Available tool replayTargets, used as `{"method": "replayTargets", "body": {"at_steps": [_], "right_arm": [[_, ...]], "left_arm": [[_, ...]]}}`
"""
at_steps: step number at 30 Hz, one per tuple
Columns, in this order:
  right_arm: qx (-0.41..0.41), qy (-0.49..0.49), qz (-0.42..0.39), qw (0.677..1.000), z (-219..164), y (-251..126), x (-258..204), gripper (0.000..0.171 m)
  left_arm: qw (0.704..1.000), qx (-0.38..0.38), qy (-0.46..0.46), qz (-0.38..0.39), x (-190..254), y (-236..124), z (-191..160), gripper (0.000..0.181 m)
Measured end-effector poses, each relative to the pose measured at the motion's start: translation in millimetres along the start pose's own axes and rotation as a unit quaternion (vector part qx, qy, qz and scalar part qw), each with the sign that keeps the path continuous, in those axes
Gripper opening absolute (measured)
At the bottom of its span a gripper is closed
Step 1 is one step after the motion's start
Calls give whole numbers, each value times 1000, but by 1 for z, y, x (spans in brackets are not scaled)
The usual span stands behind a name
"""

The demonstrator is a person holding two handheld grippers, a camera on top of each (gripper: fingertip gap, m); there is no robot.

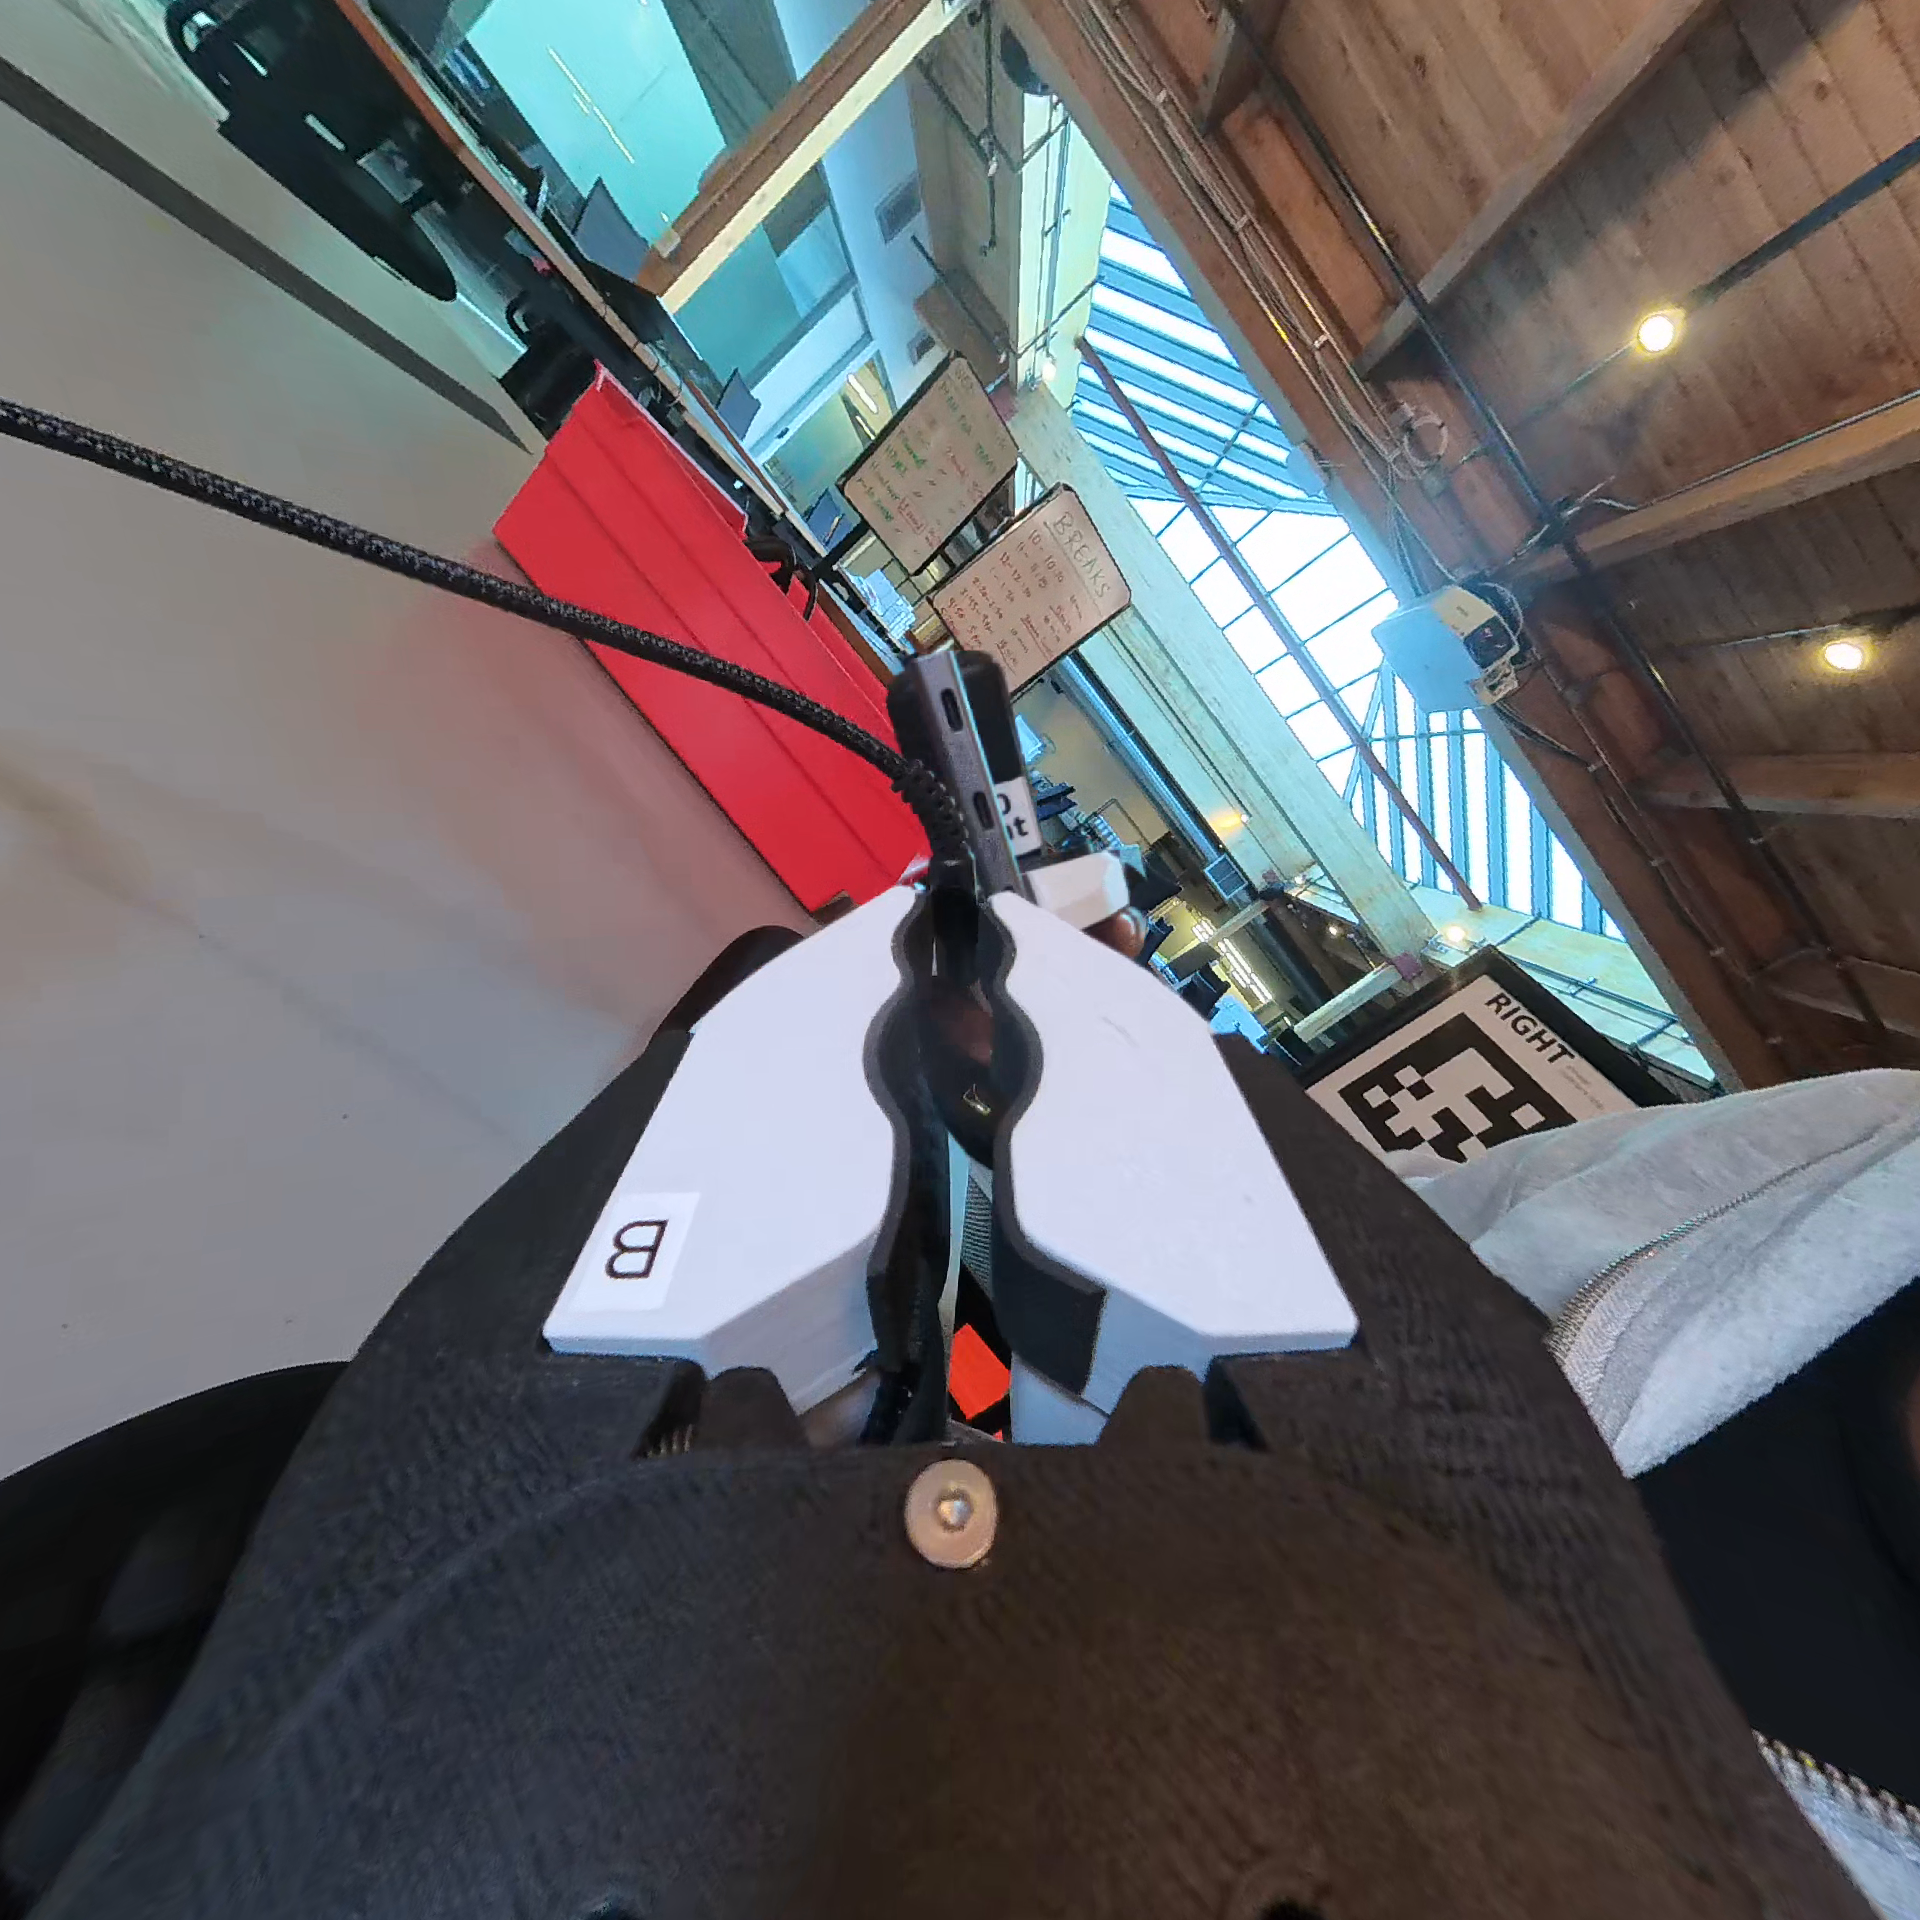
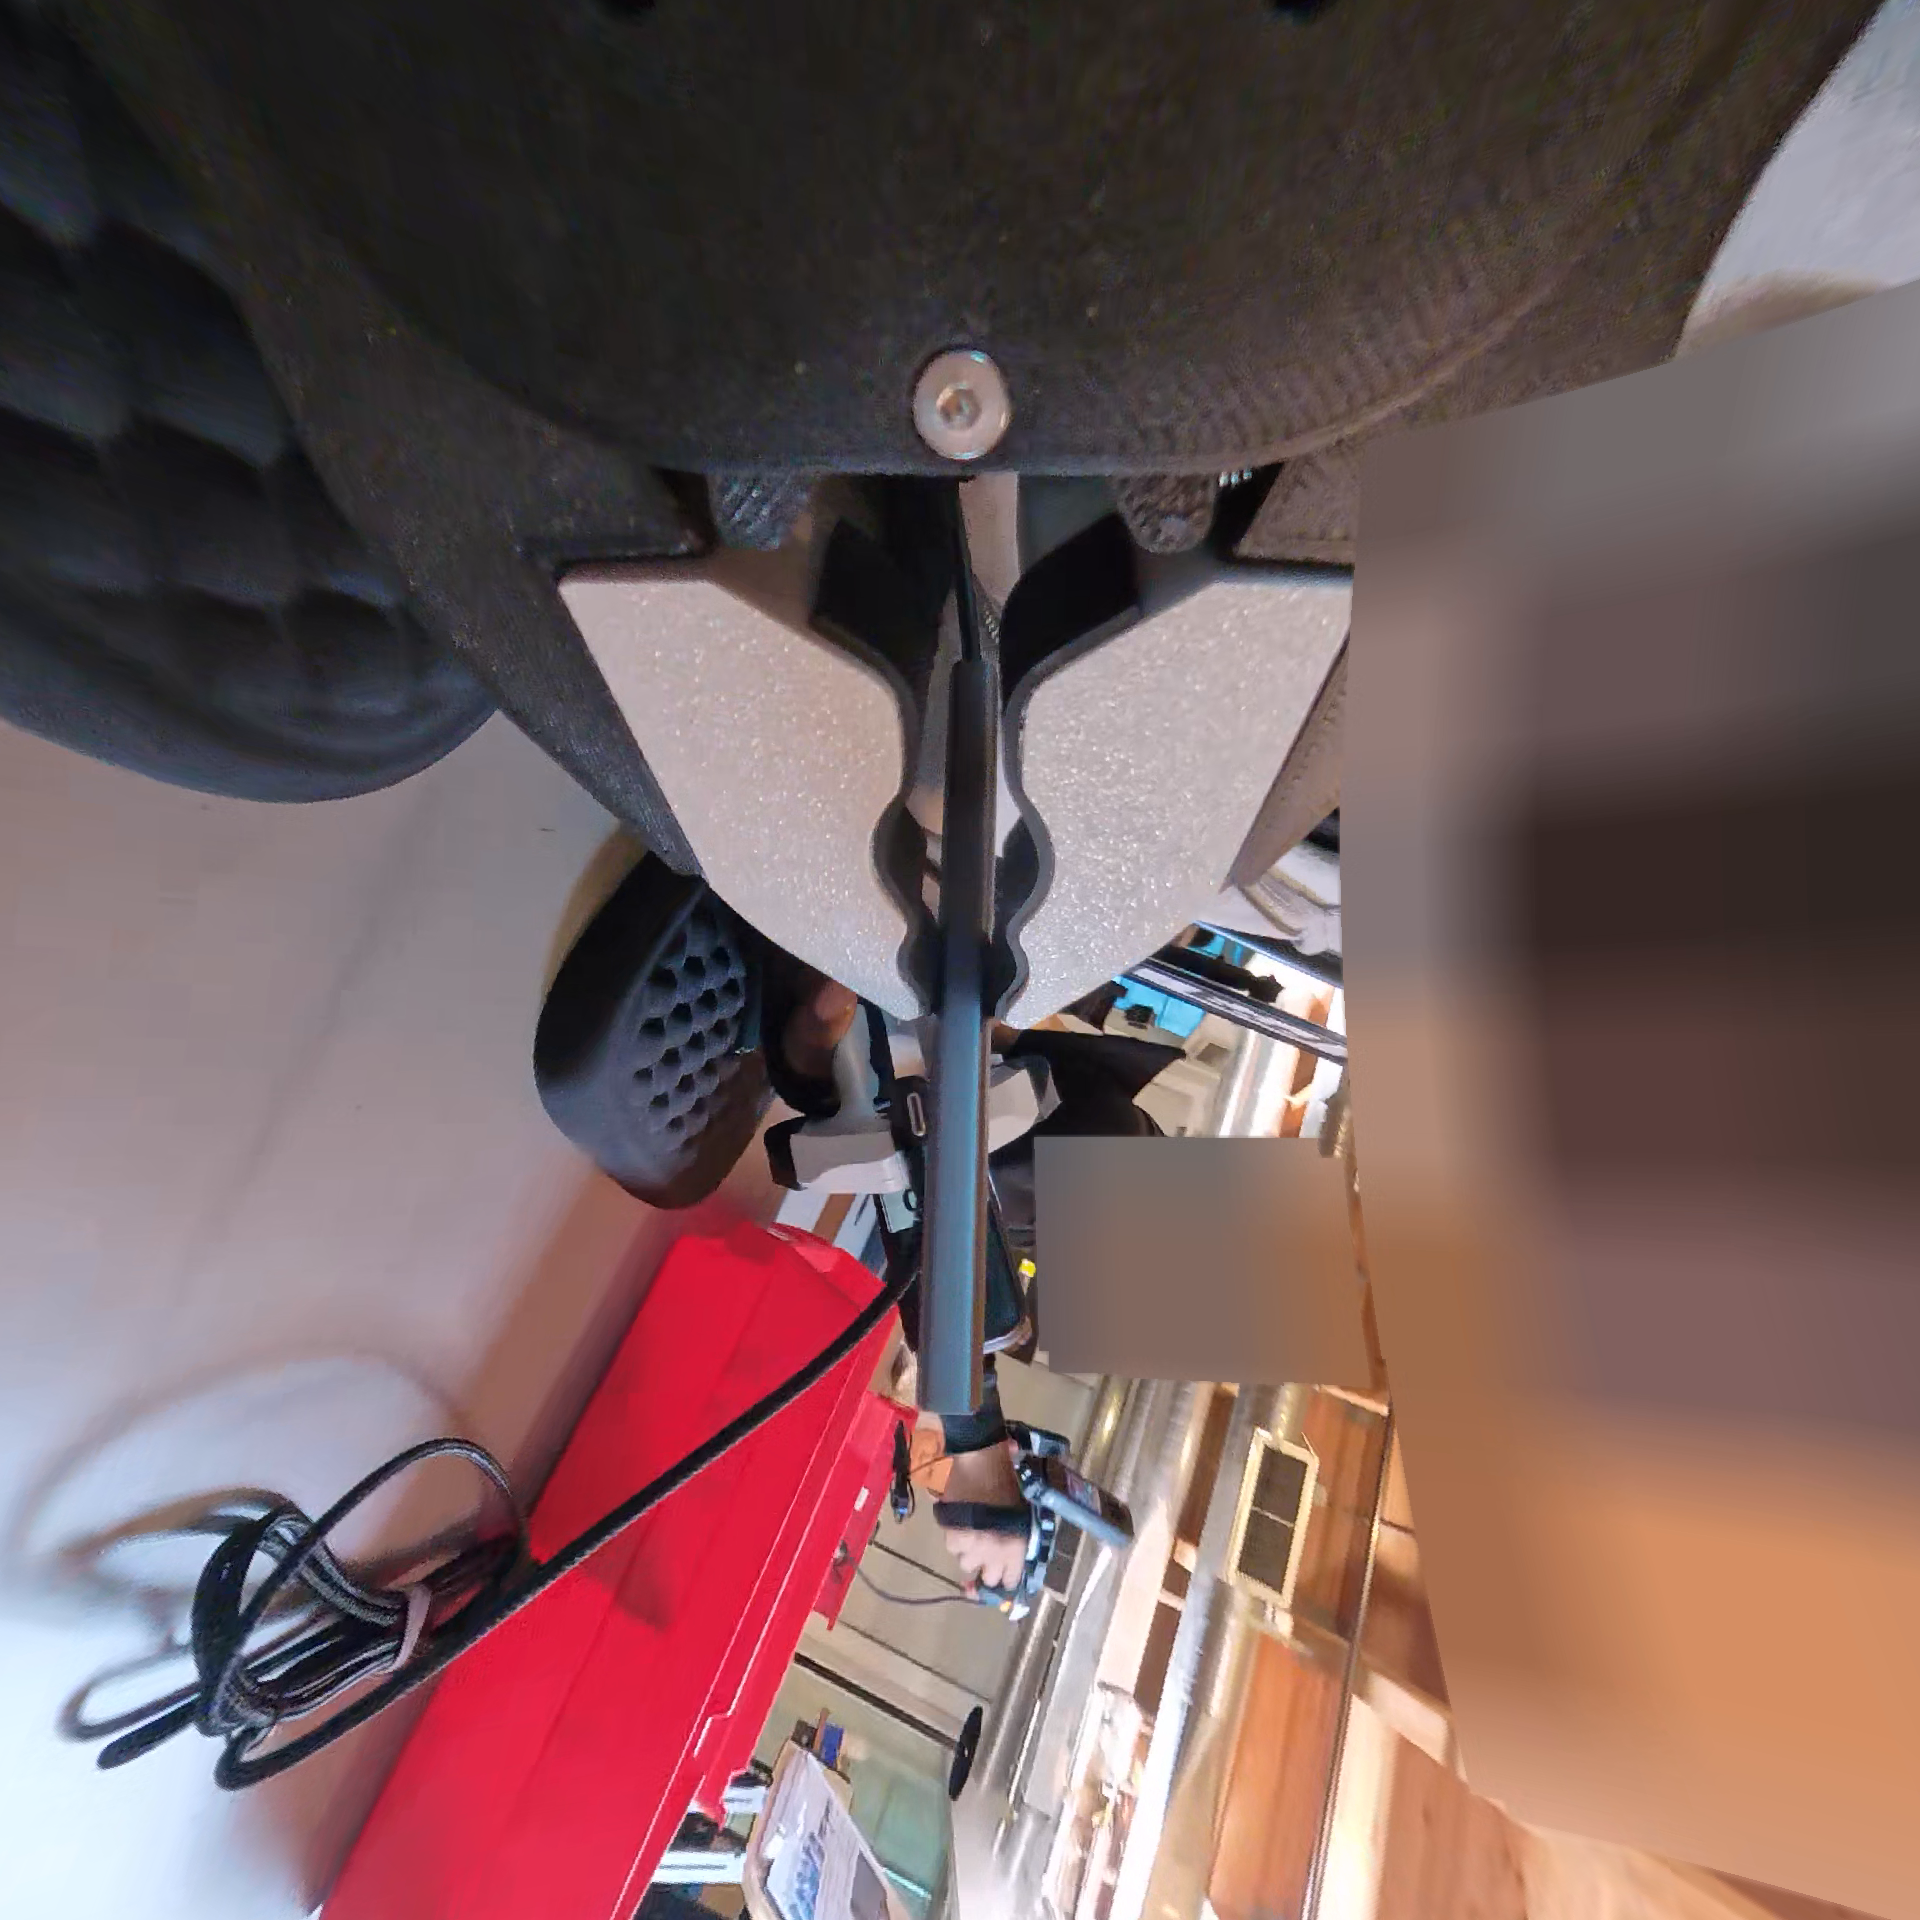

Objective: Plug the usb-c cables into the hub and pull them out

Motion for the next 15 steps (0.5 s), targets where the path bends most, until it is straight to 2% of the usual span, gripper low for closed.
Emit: {"method": "replayTargets", "body": {"at_steps": [1,15], "right_arm": [[-6,-7,-3,1000,0,1,0,10],[-72,-70,-38,994,-3,10,6,10]], "left_arm": [[1000,-1,1,2,0,0,0,9],[999,-22,-26,-11,1,4,-7,9]]}}
Point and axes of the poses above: each gripper's, where its closed fingertips meet, y out along the fingers, z out of its top, x = y × z across the jaws, the point moved 1 cm from there along -y, back along the fingers, and after that the axes turned 13 degrees about -y, right-handed, at the moved point
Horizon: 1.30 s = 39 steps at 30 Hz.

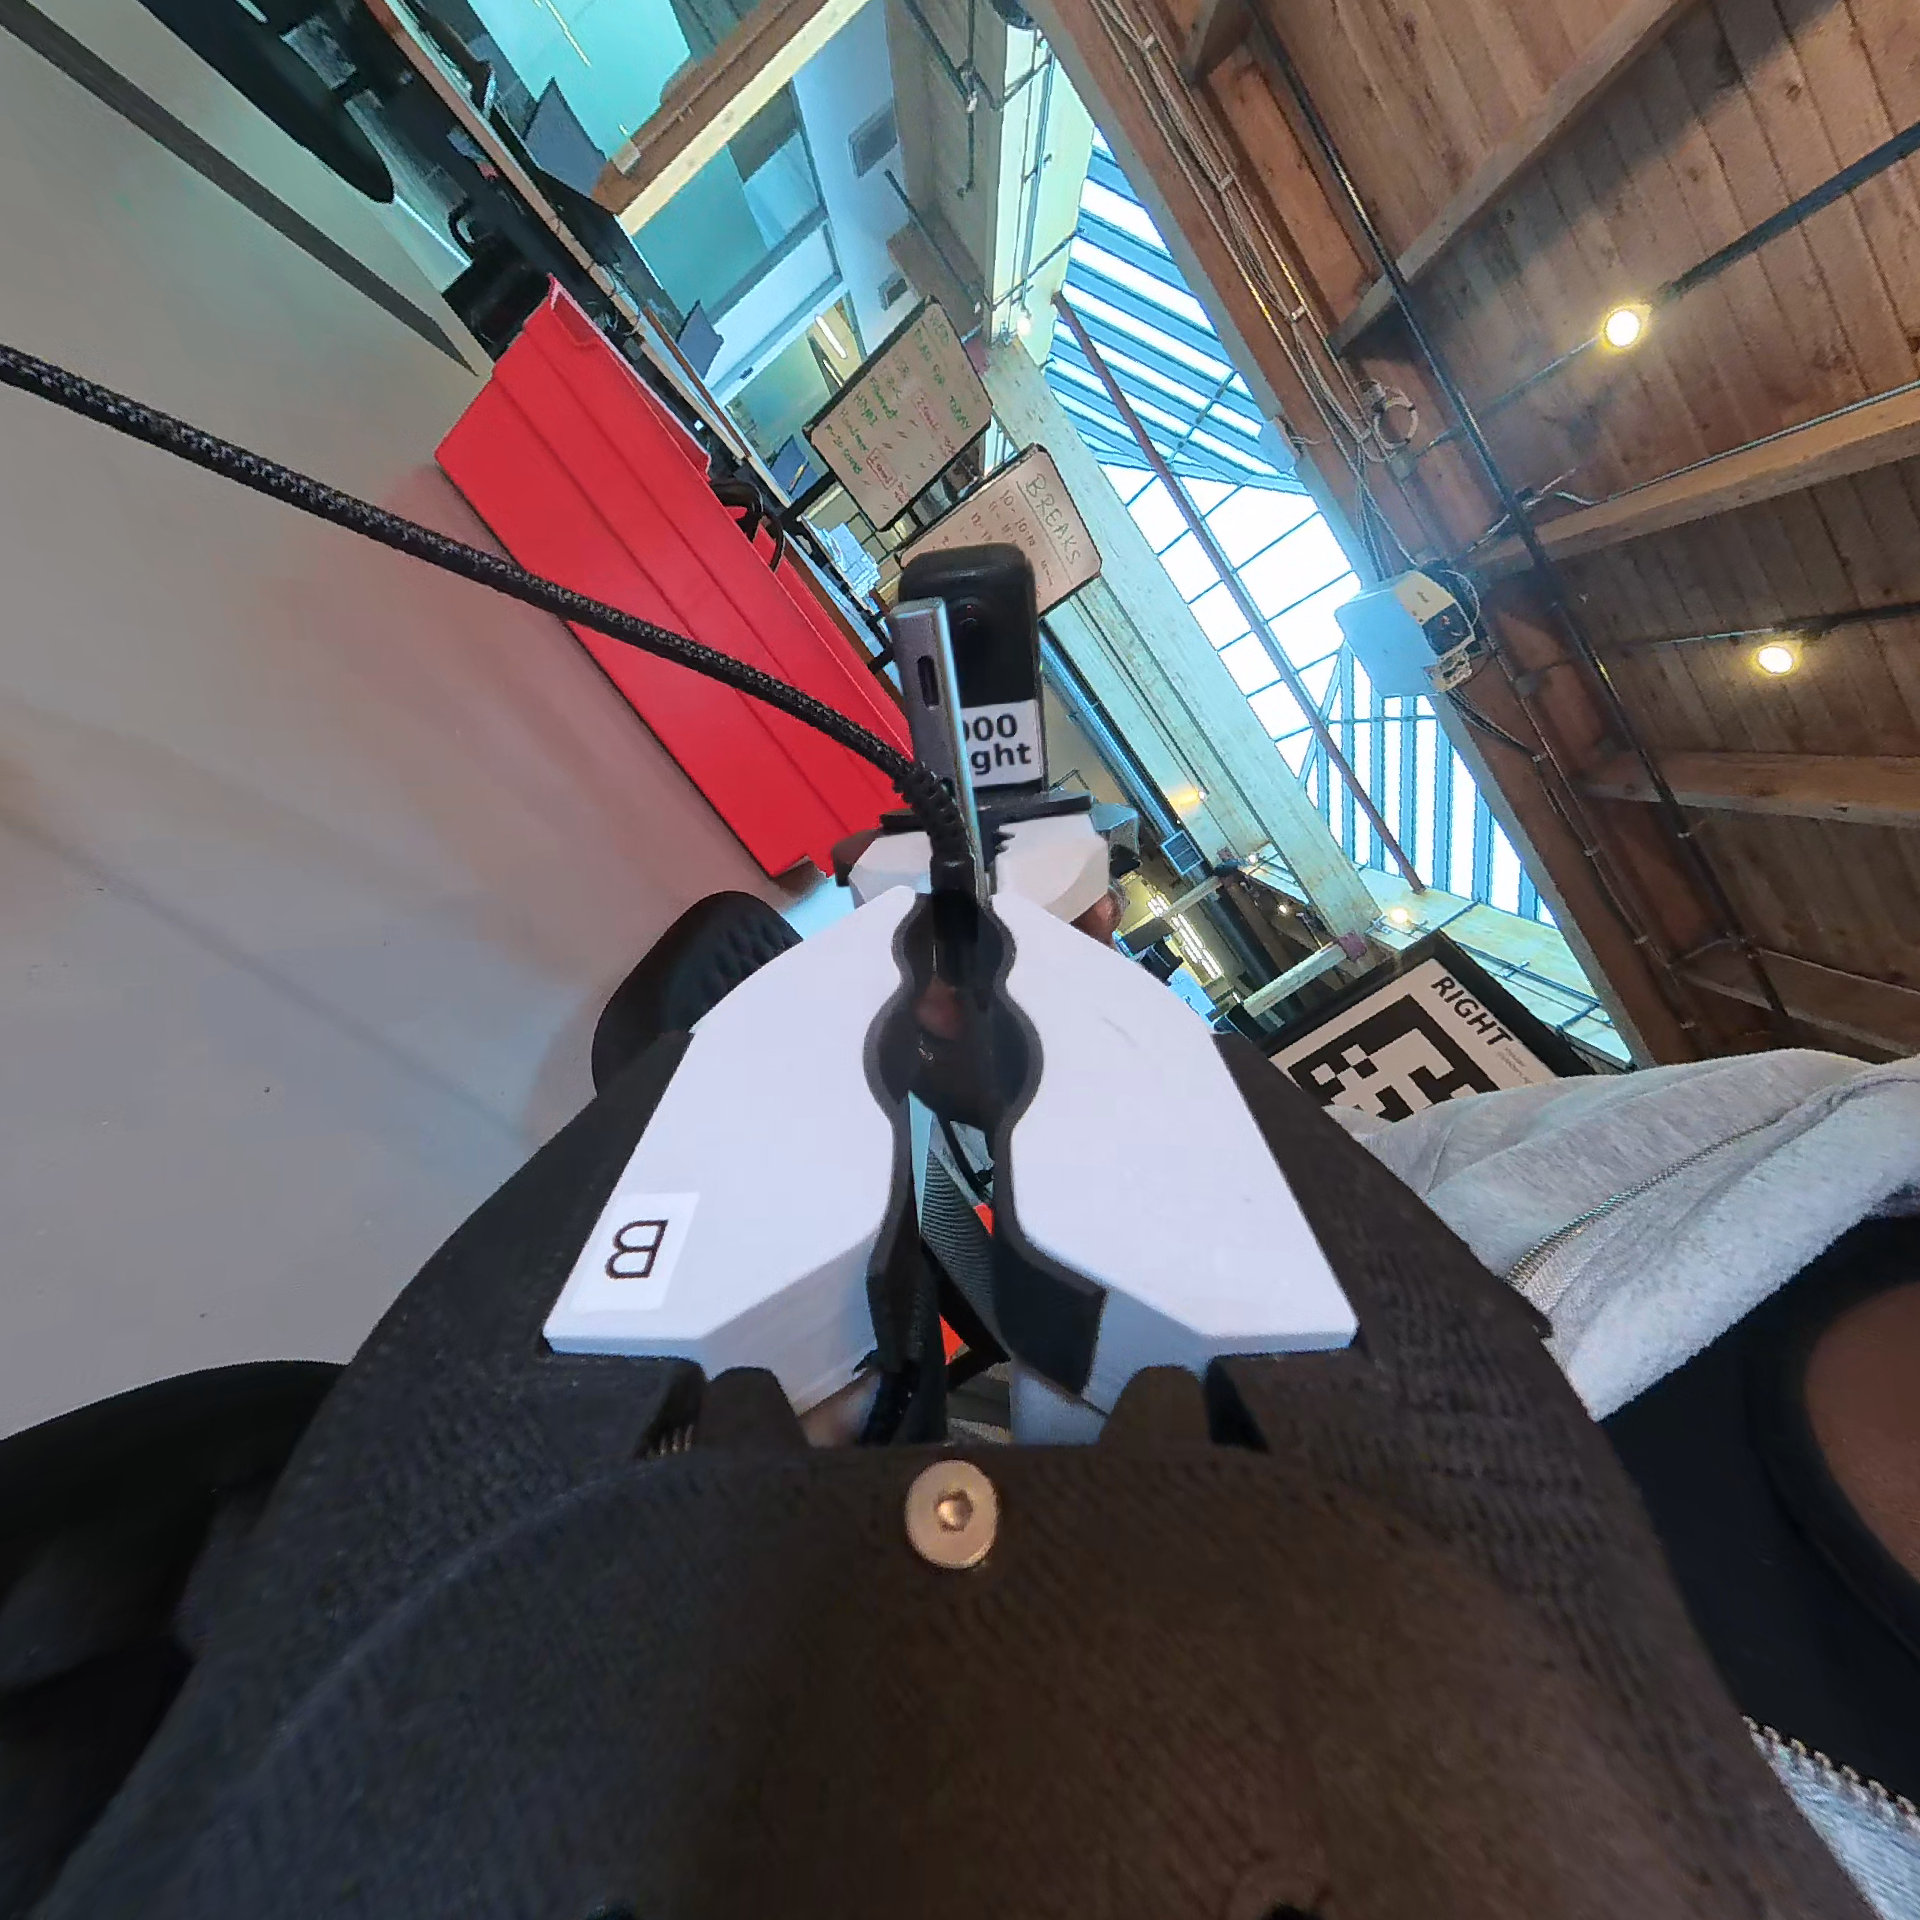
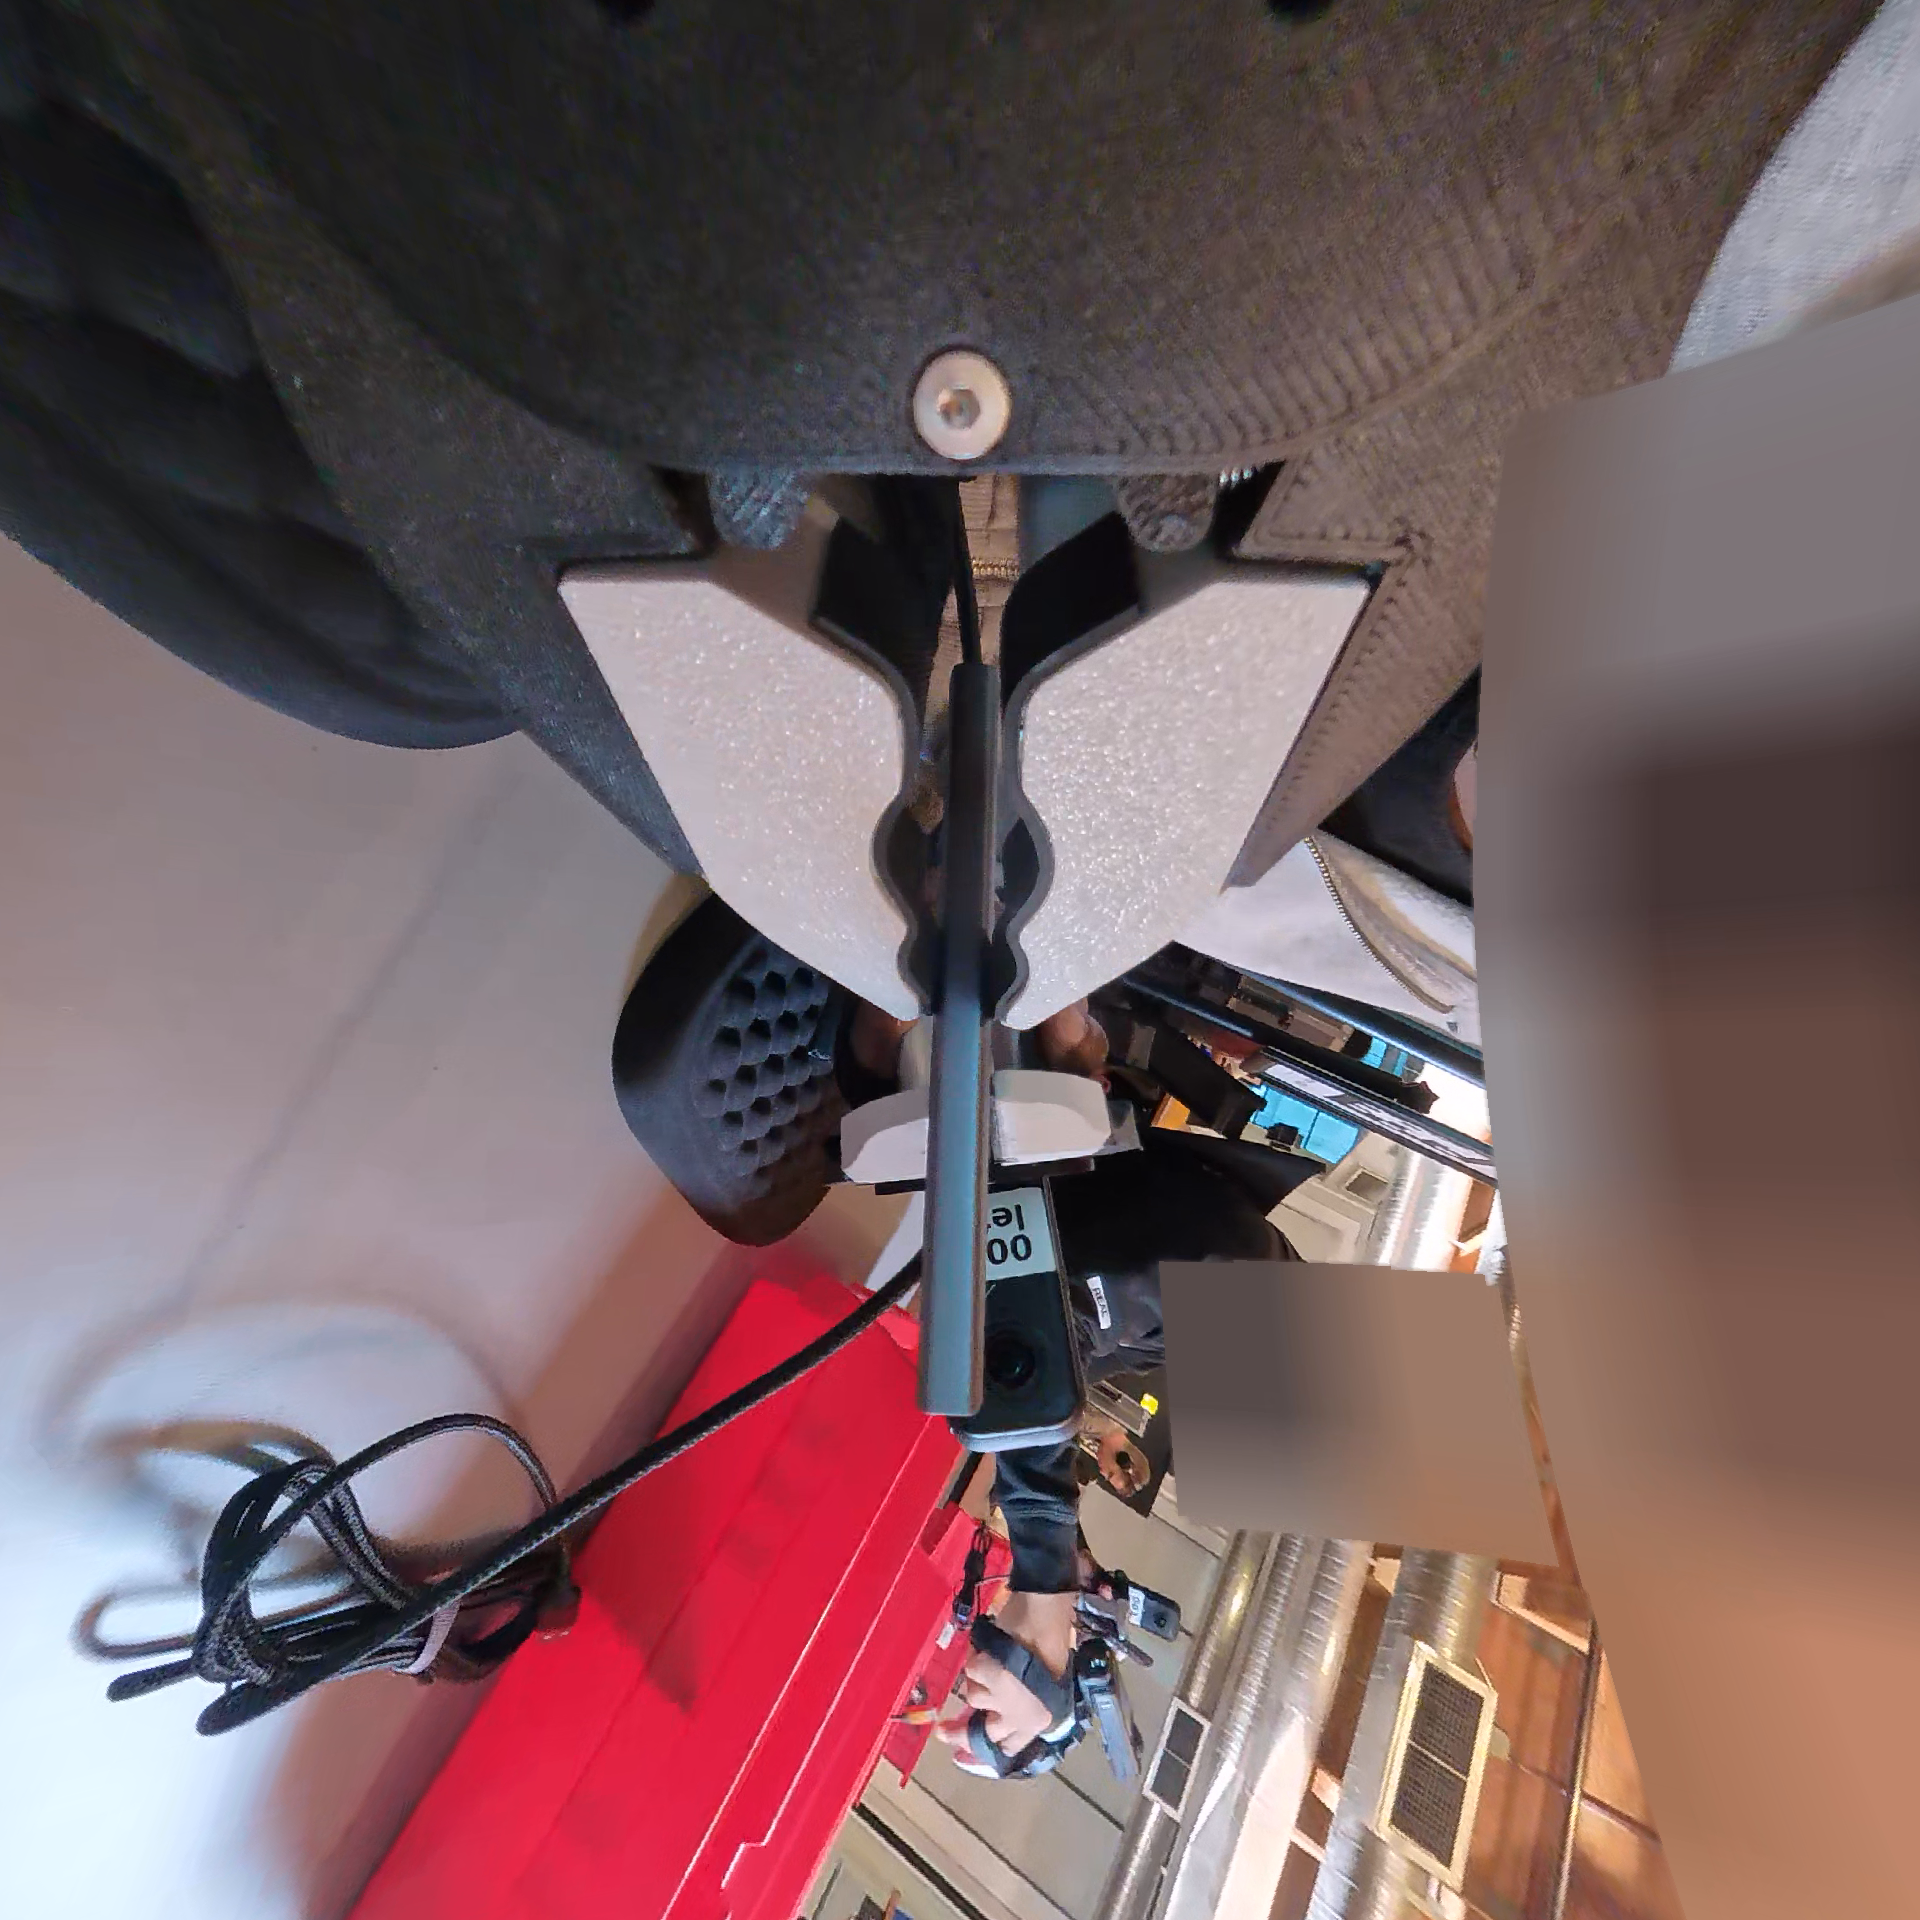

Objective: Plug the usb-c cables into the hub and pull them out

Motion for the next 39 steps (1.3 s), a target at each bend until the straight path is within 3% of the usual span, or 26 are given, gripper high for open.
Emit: {"method": "replayTargets", "body": {"at_steps": [11,33,39], "right_arm": [[-45,-39,-11,998,3,0,-2,10],[-53,-44,-6,998,2,6,-2,10],[-148,-50,17,988,-21,17,-11,10]], "left_arm": [[1000,-4,0,-4,1,0,-2,9],[1000,13,-10,-22,3,-1,1,9],[999,-29,10,-37,9,2,-9,8]]}}
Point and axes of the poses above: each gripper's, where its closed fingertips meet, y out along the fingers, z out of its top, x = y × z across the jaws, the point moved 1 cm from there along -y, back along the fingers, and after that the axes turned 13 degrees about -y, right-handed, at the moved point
